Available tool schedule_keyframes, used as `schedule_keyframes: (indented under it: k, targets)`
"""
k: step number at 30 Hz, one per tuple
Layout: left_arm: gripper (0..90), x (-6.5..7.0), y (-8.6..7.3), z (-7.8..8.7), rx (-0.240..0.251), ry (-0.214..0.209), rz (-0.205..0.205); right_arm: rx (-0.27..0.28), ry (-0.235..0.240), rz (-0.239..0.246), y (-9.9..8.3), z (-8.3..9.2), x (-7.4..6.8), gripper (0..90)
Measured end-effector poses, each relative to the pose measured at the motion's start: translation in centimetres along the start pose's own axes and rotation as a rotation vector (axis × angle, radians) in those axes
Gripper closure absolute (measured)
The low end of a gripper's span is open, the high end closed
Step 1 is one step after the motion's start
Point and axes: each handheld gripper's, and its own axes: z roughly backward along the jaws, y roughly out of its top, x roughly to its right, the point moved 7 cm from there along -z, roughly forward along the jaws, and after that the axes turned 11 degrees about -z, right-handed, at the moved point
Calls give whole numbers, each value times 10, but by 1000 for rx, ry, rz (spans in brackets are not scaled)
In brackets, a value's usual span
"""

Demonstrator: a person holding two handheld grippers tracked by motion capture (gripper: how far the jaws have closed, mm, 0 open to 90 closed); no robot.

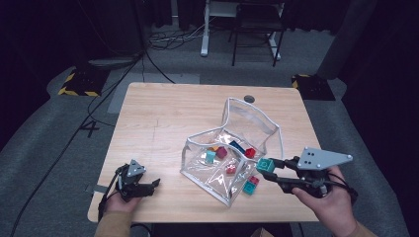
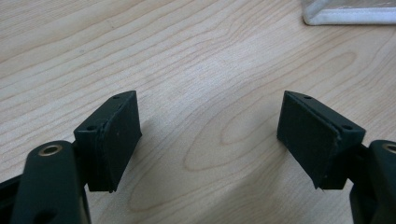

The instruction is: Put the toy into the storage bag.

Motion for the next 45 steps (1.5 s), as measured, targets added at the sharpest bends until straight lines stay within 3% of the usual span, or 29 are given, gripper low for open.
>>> schedule_keyframes:
  k: [9, 17, 26, 45]
  targets:
    - [219, 0, 0, 0, 0, 0, 0, 32, -15, 16, 34, -12, 16, 591]
    - [218, 0, 0, 0, -1, -1, -2, 30, -59, -4, 50, -35, 46, 591]
    - [218, 0, 0, 0, -1, -3, -1, -5, -83, -51, 55, -61, 72, 591]
    - [217, 1, 0, 0, 0, -3, -1, -142, -120, -138, 46, -108, 100, 591]
